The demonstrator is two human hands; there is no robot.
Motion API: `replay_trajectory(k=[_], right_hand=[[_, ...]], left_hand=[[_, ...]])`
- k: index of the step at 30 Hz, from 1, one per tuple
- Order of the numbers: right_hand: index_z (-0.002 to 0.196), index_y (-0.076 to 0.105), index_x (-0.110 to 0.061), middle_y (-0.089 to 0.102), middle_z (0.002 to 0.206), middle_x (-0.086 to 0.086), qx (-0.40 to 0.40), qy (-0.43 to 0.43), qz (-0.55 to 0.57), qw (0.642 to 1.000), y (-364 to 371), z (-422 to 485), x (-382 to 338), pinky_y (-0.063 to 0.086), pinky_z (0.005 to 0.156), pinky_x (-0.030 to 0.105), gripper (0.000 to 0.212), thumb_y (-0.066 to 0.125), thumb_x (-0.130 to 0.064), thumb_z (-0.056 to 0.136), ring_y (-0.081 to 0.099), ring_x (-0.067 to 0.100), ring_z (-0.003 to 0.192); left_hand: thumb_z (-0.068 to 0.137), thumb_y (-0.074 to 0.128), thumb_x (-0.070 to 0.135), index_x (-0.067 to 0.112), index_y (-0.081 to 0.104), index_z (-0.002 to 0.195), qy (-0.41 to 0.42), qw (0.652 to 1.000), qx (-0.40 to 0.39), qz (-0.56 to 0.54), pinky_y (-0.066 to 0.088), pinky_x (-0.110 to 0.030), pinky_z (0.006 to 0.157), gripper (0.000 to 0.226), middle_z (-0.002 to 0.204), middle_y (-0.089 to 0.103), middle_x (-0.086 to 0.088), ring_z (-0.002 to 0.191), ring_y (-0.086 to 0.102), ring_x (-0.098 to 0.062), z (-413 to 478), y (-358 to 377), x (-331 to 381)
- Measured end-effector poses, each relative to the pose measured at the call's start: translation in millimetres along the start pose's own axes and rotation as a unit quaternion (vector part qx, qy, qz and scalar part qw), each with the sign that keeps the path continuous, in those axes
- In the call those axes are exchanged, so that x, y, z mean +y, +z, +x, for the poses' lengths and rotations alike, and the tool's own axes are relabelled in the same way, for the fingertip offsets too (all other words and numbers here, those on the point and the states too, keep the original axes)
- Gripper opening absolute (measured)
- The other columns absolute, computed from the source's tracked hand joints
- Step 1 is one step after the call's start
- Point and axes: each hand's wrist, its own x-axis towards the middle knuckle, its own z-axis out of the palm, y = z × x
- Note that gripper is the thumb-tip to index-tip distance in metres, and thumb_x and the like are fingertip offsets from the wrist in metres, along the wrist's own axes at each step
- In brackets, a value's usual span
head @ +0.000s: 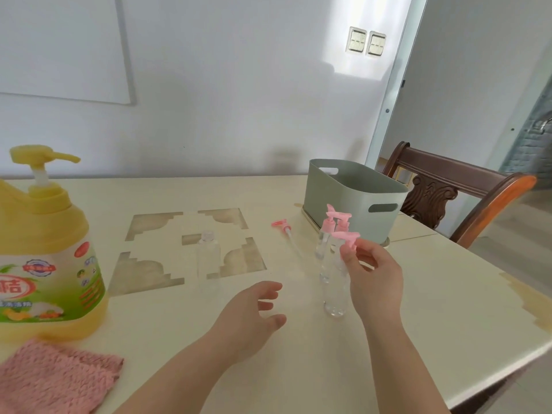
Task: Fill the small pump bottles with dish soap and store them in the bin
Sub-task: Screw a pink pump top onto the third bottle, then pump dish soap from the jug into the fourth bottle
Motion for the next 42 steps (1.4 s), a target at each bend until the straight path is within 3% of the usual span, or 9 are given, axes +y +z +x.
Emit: replay_trajectory(k=[4,8,13,17,21,28,35,40,42], right_hand=[[0.117,0.060,-0.023,0.058,0.113,-0.007,0.045,-0.032,-0.046,0.997,6.2,-8.2,-4.1,0.043,0.092,0.026,0.035,0.072,-0.021,0.085,0.055,0.014,0.107],[0.138,0.048,-0.016,0.045,0.133,-0.002,0.077,-0.198,-0.145,0.966,21.4,-27.3,-23.5,0.028,0.101,0.021,0.065,0.076,-0.013,0.079,0.039,0.017,0.128],[0.129,0.056,-0.015,0.049,0.134,0.004,0.015,-0.305,-0.149,0.940,64.1,-52.0,-35.8,0.027,0.109,0.021,0.051,0.071,-0.012,0.080,0.041,0.020,0.132],[0.127,0.056,-0.022,0.048,0.122,-0.017,-0.168,-0.228,-0.127,0.951,101.9,-70.8,-38.4,0.022,0.096,0.000,0.043,0.067,-0.020,0.084,0.037,-0.014,0.118],[0.140,0.042,-0.027,0.044,0.135,-0.014,-0.292,-0.069,-0.144,0.943,132.0,-79.5,-32.8,0.035,0.102,0.021,0.061,0.069,-0.031,0.086,0.042,0.004,0.125],[0.144,0.037,-0.023,0.051,0.131,-0.007,-0.262,0.010,-0.090,0.961,158.0,-83.7,-31.1,0.035,0.091,0.022,0.066,0.069,-0.027,0.087,0.048,0.009,0.118],[0.122,0.044,-0.026,0.054,0.113,-0.009,-0.237,0.024,-0.070,0.969,168.5,-82.0,-31.1,0.039,0.082,0.024,0.046,0.071,-0.025,0.085,0.053,0.010,0.108],[0.116,0.041,-0.035,0.055,0.108,-0.011,-0.241,0.004,-0.030,0.970,169.4,-85.3,-43.2,0.039,0.083,0.024,0.040,0.068,-0.026,0.087,0.054,0.009,0.107],[0.117,0.042,-0.037,0.055,0.104,-0.016,-0.240,-0.022,-0.002,0.971,169.3,-87.3,-56.8,0.040,0.085,0.022,0.040,0.067,-0.025,0.088,0.054,0.008,0.104]], left_hand=[[0.085,0.066,0.020,0.038,0.053,0.111,-0.005,1.000,0.024,-0.010,0.044,-0.011,0.081,0.035,0.111,0.056,0.020,0.098,0.056,0.006,-9.0,-19.3,-2.6],[0.086,0.065,0.021,0.036,0.058,0.106,-0.009,0.997,0.074,-0.017,0.042,-0.009,0.073,0.026,0.106,0.058,0.022,0.094,0.057,0.008,-21.1,-48.4,-7.0],[0.087,0.064,0.018,0.035,0.061,0.098,-0.015,0.990,0.136,-0.033,0.041,-0.008,0.068,0.021,0.101,0.062,0.020,0.089,0.059,0.008,-34.6,-83.6,-12.5],[0.088,0.062,0.016,0.036,0.061,0.093,-0.024,0.984,0.175,-0.038,0.041,-0.010,0.067,0.020,0.096,0.064,0.020,0.090,0.059,0.005,-46.8,-108.0,-19.2],[0.091,0.056,0.011,0.035,0.062,0.088,-0.025,0.979,0.200,-0.036,0.043,-0.012,0.068,0.025,0.089,0.068,0.016,0.085,0.064,0.000,-53.6,-122.0,-24.4],[0.085,0.066,0.013,0.036,0.062,0.088,-0.031,0.973,0.229,-0.012,0.042,-0.013,0.060,0.024,0.091,0.065,0.016,0.066,0.058,-0.001,-63.9,-134.8,-27.7],[0.086,0.065,0.015,0.038,0.060,0.086,-0.025,0.973,0.230,0.006,0.040,-0.012,0.060,0.024,0.093,0.064,0.017,0.066,0.053,-0.001,-69.2,-142.8,-24.4],[0.089,0.061,0.017,0.033,0.065,0.089,0.020,0.962,0.273,0.011,0.036,-0.006,0.048,0.017,0.070,0.061,0.013,0.056,0.054,0.004,-74.6,-152.5,-4.4],[0.092,0.056,0.014,0.032,0.065,0.086,0.057,0.953,0.296,0.000,0.037,-0.005,0.048,0.021,0.076,0.066,0.013,0.059,0.058,0.007,-77.1,-159.7,7.5]])
